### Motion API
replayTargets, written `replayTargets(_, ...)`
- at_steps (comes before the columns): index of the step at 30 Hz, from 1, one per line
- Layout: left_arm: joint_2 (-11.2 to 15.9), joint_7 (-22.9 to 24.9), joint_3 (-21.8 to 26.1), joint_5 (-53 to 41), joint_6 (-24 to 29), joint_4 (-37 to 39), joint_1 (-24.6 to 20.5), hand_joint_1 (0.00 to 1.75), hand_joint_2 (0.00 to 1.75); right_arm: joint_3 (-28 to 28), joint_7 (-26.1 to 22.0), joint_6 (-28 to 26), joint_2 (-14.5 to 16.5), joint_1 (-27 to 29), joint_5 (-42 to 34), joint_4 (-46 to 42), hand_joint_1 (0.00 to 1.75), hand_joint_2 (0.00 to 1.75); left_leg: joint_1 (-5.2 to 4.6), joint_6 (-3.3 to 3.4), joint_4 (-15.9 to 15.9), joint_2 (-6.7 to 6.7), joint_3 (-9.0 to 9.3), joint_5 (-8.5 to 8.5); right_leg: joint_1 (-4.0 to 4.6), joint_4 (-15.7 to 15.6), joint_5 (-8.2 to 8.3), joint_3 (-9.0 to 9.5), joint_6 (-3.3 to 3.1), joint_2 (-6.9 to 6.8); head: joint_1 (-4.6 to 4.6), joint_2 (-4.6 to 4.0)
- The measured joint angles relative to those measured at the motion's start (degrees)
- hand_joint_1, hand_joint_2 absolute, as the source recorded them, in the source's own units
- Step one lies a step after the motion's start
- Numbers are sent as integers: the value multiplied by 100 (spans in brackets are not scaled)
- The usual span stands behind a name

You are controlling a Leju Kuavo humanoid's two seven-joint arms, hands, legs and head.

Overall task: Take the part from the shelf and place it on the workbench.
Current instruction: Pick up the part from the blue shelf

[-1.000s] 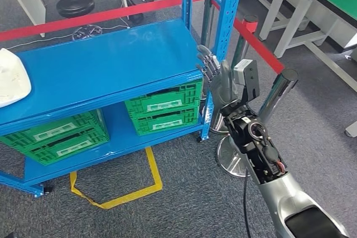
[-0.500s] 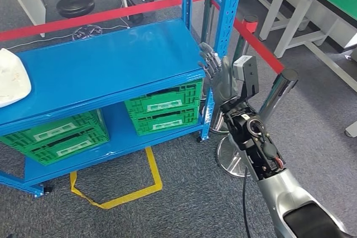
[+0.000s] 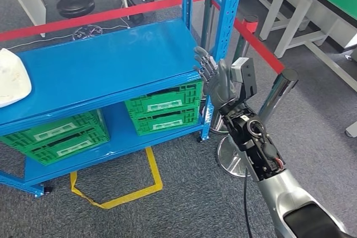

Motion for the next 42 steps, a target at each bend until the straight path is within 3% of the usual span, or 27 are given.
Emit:
replayTargets(2,13,-1,0,-11,16,0,-2,0,0,0,-1,16,-1,14,20,-5,0,0,25,33,-56,13,36,18,8,6,-13,-7,26,-23,-1,0)
replayTargets(4,17,-2,0,-26,30,0,-3,0,0,-5,-6,26,-2,21,37,-13,0,0,70,65,-142,30,109,44,18,261,-178,-123,59,-135,24,0)
replayTargets(7,14,-2,0,-58,54,0,5,0,0,-4,-2,44,-2,68,52,-15,0,0,92,72,-167,32,155,35,-34,1384,-661,-664,122,-260,61,0)
replayTargets(8,10,-3,0,-69,66,0,13,0,0,-4,1,47,-2,94,55,-15,0,0,103,59,-163,25,162,24,-62,1638,-707,-806,147,-269,66,0)
replayTargets(9,7,-4,0,-77,77,0,22,0,0,-4,2,51,-2,112,55,-15,0,0,122,34,-154,12,173,7,-92,1668,-640,-841,176,-273,69,0)
replayTargets(10,4,-6,0,-86,88,0,30,0,0,-5,3,53,-2,123,55,-15,0,0,147,-3,-136,-7,190,-19,-125,1467,-468,-759,209,-275,73,0)
replayTargets(11,2,-11,0,-94,95,0,34,0,0,-7,3,55,-2,127,55,-15,0,0,172,-48,-107,-28,207,-53,-163,1083,-244,-587,249,-268,79,0)
replayTargets(13,9,-28,0,-109,113,1,24,0,0,-9,6,57,-2,130,55,-14,0,0,195,-150,-26,-73,197,-121,-211,424,-26,-250,310,-171,95,-1)
replayTargets(15,19,-54,0,-127,129,2,11,0,0,-7,16,57,-2,152,58,-17,0,0,194,-238,12,-116,150,-130,-202,265,-77,-146,268,-89,90,-1)
replayTargets(18,27,-74,0,-168,137,2,6,0,0,-14,22,55,-4,167,67,-30,0,0,214,-324,75,-113,112,-164,-183,273,-94,-122,112,-145,58,0)
replayTargets(20,26,-74,0,-190,138,2,-22,0,0,-23,22,55,-6,161,70,-37,0,0,214,-344,559,-23,-122,-401,-174,256,-102,-91,28,-207,21,0)
replayTargets(22,20,-69,0,-207,139,2,-43,0,0,-28,25,55,-7,177,74,-37,0,0,202,-338,1409,30,-590,-719,-128,255,-116,-88,-22,-267,-11,0)
replayTargets(23,16,-66,0,-212,140,2,-43,0,0,-29,28,54,-7,190,76,-37,0,0,192,-323,1730,34,-787,-796,-100,255,-123,-85,-39,-296,-18,0)
replayTargets(24,10,-63,0,-216,142,2,-40,0,0,-30,31,53,-7,199,78,-36,0,0,177,-295,1834,35,-879,-762,-72,255,-130,-79,-53,-322,-21,0)
replayTargets(25,5,-61,0,-216,144,2,-38,0,0,-33,32,51,-7,204,79,-36,0,0,152,-250,1691,39,-844,-617,-43,255,-137,-66,-67,-349,-22,0)
replayTargets(28,17,-61,0,-217,151,2,-63,0,0,-41,33,48,-8,203,79,-45,0,0,2,-21,511,203,-311,-54,25,246,-165,-19,-92,-429,-20,0)
replayTargets(30,30,-61,0,-218,154,2,-92,0,0,-48,34,47,-12,206,79,-52,0,0,-75,56,160,287,-155,27,38,236,-178,-12,-70,-481,-20,0)
replayTargets(33,34,-62,0,-218,158,2,-100,0,0,-57,36,46,-26,214,79,-72,0,0,-51,64,50,195,-107,75,42,248,-227,-15,2,-537,-28,-1)
replayTargets(35,22,-63,0,-217,159,2,-103,0,0,-64,36,46,-46,213,79,-88,0,0,5,82,-37,143,-44,114,41,600,-454,-161,59,-468,-16,-1)
replayTargets(38,-14,-63,0,-217,159,2,-106,0,0,-67,45,42,-70,258,87,-89,0,0,22,93,-43,43,-21,113,-12,1702,-917,-662,125,-378,7,-2)
replayTargets(39,-26,-63,0,-218,159,2,-102,0,0,-67,48,38,-75,276,91,-86,0,0,26,88,-40,1,-17,109,-27,1862,-919,-755,140,-375,9,-2)
replayTargets(40,-34,-63,0,-218,159,2,-98,0,0,-67,50,34,-75,285,95,-84,0,0,33,79,-36,-42,-9,103,-40,1786,-805,-738,153,-372,11,-2)
replayTargets(42,-46,-64,0,-218,159,2,-97,0,0,-68,51,30,-77,280,98,-81,0,0,48,40,-18,-127,12,77,-68,1076,-375,-435,168,-312,18,-1)
